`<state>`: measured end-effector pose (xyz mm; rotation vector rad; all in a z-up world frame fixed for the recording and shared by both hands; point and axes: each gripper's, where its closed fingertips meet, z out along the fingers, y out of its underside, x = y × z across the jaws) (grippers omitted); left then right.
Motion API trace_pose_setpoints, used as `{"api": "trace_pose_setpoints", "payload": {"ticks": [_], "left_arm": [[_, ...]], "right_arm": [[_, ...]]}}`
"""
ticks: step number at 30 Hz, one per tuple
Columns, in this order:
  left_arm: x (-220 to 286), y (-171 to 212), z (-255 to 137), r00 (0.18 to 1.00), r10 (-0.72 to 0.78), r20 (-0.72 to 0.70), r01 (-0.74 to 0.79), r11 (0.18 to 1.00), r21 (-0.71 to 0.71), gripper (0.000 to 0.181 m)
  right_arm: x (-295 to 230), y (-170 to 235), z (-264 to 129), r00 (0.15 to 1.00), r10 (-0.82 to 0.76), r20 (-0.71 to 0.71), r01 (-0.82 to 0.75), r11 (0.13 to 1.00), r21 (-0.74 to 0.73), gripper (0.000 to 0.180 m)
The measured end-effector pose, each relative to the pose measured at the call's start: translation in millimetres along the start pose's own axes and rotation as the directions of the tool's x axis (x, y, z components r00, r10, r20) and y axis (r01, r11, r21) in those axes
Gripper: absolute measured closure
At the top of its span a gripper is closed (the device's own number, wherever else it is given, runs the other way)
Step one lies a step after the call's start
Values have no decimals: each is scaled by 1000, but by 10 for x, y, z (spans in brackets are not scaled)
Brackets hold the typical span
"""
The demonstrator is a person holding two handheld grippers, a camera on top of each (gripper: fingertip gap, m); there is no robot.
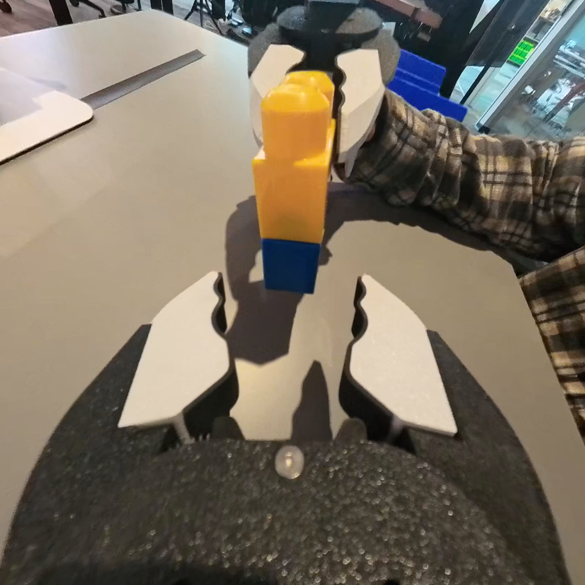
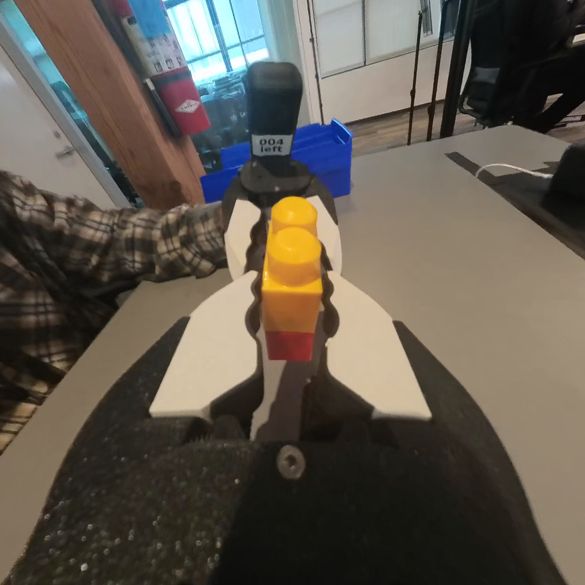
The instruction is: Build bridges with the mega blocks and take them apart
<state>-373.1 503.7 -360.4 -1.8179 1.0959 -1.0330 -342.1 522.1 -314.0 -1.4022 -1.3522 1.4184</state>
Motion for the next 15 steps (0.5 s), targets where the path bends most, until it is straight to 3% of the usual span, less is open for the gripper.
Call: {"api": "trace_pose_setpoints", "payload": {"ticks": [5,8,15], "left_arm": [[157,-102,132,1000,5,-26,-4,1000,31,111],[222,-56,173,998,38,-46,-37,999,7,137],[273,-19,137,997,58,-58,-62,996,-59,139]], "right_arm": [[-120,-62,109,999,28,30,-27,1000,-13,144],[-204,-125,159,998,22,65,-23,1000,15,144],[-271,-114,175,996,-64,64,65,998,-13,144]]}}
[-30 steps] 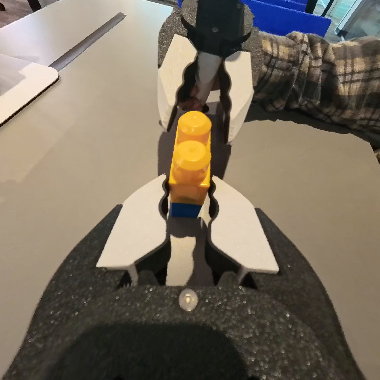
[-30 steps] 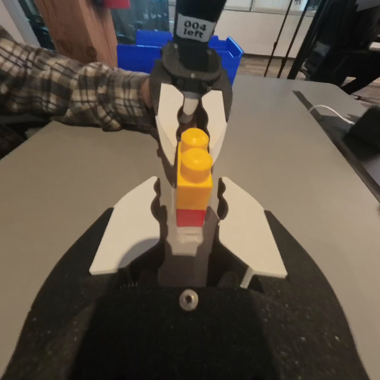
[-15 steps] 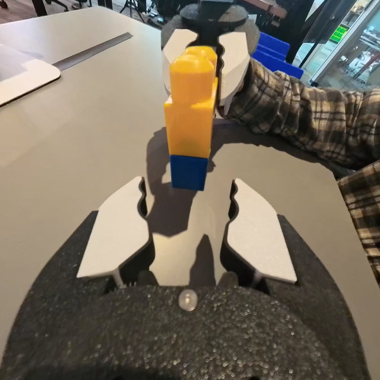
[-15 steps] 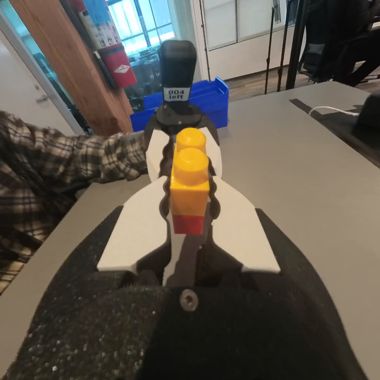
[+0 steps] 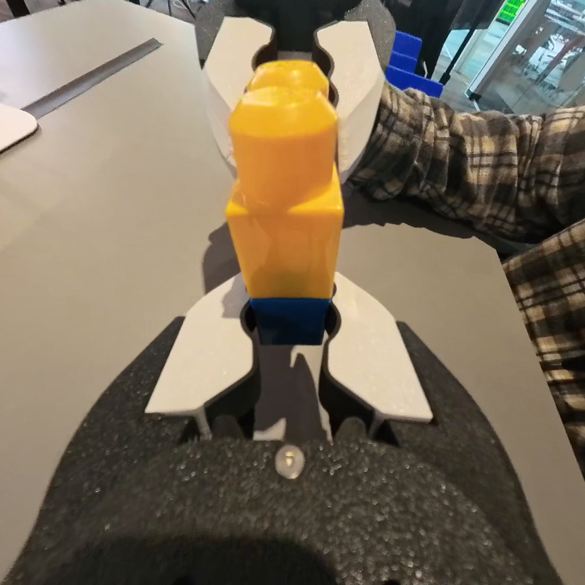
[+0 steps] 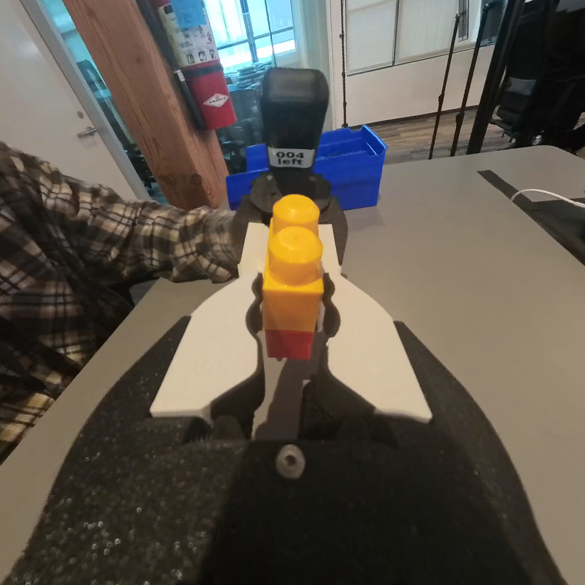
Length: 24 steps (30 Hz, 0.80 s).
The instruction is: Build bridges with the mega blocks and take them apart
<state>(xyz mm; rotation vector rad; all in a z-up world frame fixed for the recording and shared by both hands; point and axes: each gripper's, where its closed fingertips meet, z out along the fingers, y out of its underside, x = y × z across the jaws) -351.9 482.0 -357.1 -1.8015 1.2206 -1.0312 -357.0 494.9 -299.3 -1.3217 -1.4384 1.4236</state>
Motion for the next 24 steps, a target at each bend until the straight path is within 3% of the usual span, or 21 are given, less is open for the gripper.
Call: {"api": "trace_pose_setpoints", "payload": {"ticks": [11,21,24], "left_arm": [[66,78,21,998,-19,-56,16,999,-52,139],[140,-127,-42,988,-95,-123,103,993,62,139],[141,-160,-105,981,-126,-148,141,986,95,139]], "right_arm": [[-40,19,41,1000,-19,14,19,1000,-10,144],[-33,-218,16,1000,-7,-15,8,994,110,143],[-26,-301,-111,1000,-18,-26,22,989,149,135]]}}
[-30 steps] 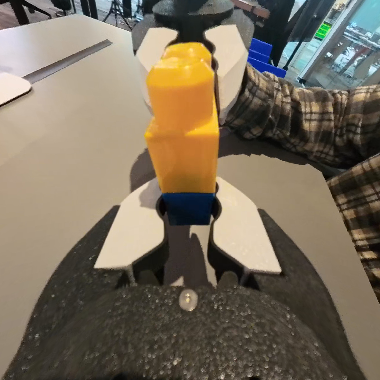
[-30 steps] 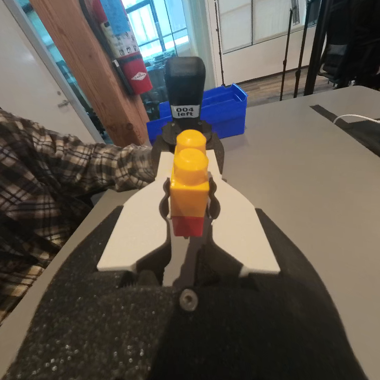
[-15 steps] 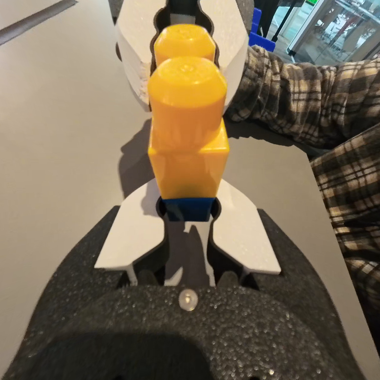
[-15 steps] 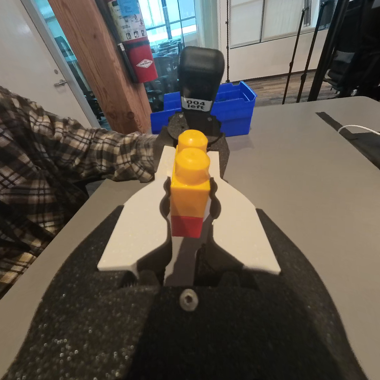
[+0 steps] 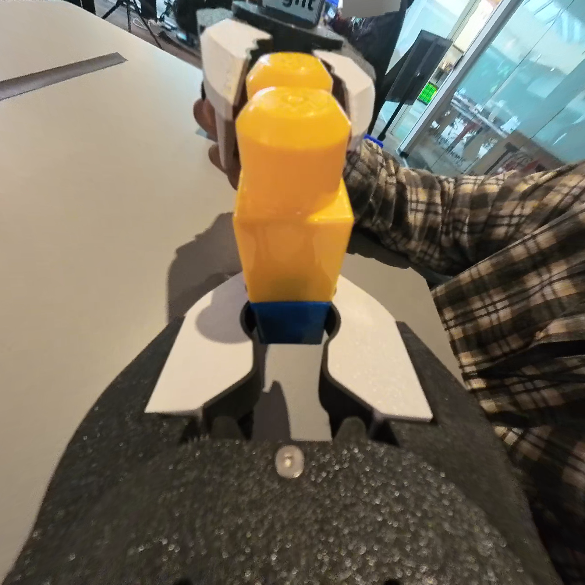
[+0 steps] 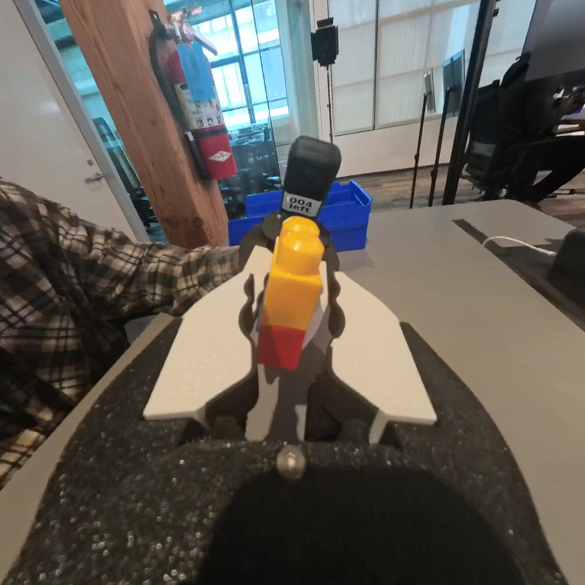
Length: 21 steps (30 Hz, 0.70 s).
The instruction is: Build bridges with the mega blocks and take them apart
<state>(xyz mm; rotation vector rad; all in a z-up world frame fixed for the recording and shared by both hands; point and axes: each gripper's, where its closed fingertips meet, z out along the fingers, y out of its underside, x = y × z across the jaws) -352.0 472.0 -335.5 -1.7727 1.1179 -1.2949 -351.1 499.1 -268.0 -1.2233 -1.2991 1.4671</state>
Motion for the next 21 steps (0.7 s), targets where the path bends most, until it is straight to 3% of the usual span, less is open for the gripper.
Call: {"api": "trace_pose_setpoints", "payload": {"ticks": [7,17,21], "left_arm": [[-5,-225,-175,999,-13,34,8,993,120,140],[115,-276,-113,1000,-20,0,19,992,123,139],[85,-350,-251,1000,-26,16,23,987,161,117]], "right_arm": [[-4,201,-22,991,131,20,-128,988,-87,136],[-128,224,168,982,178,68,-167,976,-144,145],[-73,133,137,982,185,38,-181,980,-84,145]]}}
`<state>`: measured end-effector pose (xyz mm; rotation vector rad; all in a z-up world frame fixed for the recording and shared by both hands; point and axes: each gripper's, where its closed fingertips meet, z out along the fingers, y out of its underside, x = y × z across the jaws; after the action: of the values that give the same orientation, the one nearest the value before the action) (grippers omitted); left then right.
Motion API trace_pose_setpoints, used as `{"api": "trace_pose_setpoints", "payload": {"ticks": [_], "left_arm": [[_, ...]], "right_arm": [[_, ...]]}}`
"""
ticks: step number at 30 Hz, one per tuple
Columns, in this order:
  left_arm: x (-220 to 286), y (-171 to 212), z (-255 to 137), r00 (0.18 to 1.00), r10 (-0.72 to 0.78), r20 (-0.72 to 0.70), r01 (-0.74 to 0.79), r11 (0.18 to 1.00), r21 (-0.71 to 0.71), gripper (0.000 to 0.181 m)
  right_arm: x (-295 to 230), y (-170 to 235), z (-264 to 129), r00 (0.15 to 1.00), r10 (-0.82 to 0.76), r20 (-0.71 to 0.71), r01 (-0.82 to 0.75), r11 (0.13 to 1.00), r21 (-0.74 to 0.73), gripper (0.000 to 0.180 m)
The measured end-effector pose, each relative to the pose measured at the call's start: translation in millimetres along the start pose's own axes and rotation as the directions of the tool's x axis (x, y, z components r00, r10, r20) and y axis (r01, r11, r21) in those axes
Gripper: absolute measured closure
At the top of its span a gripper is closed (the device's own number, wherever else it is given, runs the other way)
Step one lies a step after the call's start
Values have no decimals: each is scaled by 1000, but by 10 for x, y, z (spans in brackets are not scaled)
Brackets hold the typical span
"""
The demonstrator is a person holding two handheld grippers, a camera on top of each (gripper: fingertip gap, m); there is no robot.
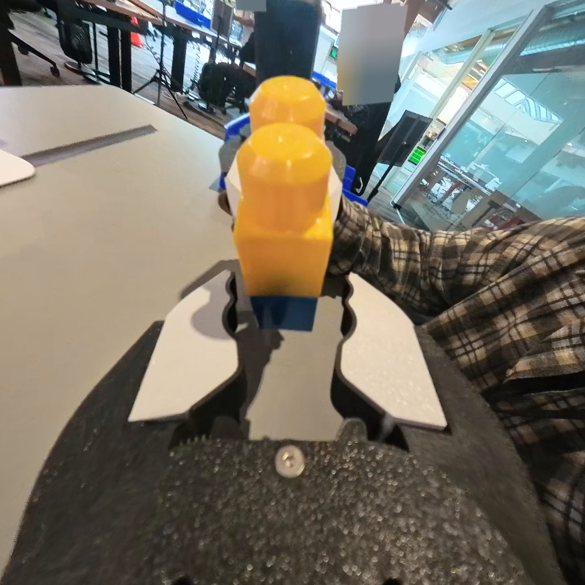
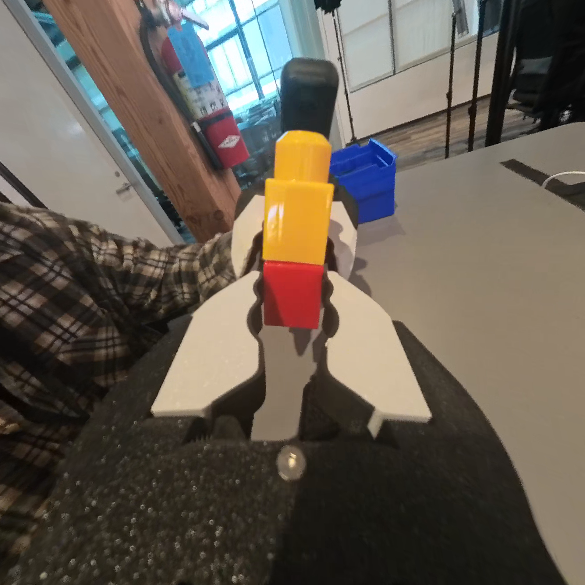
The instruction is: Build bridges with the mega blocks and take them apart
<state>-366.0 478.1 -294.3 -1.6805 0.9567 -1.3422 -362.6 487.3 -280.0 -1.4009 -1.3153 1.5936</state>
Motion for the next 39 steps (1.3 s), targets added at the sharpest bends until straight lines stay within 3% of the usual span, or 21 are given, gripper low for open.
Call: {"api": "trace_pose_setpoints", "payload": {"ticks": [2,7,21,27,31,35,39], "left_arm": [[-5,-51,-71,1000,9,-1,-9,1000,30,117],[-57,-38,-68,1000,-10,-9,11,998,61,143],[-97,-68,-129,986,75,147,-73,997,-16,145],[-123,-29,-154,985,76,155,-69,996,-48,145],[-123,-21,-138,983,100,157,-93,994,-53,145],[-124,39,-107,984,111,143,-101,992,-79,145],[-83,58,-50,987,109,116,-100,992,-82,145]], "right_arm": [[12,-42,-37,1000,17,1,-17,999,28,146],[38,-72,-40,998,54,13,-55,995,87,146],[46,-103,-11,996,33,-79,-28,997,71,145],[67,-58,14,997,45,-69,-40,996,74,145],[78,-53,-6,998,-34,-57,39,996,86,145],[101,-202,-184,982,-146,-122,158,983,94,123],[75,-341,-221,970,-206,-130,210,978,15,112]]}}
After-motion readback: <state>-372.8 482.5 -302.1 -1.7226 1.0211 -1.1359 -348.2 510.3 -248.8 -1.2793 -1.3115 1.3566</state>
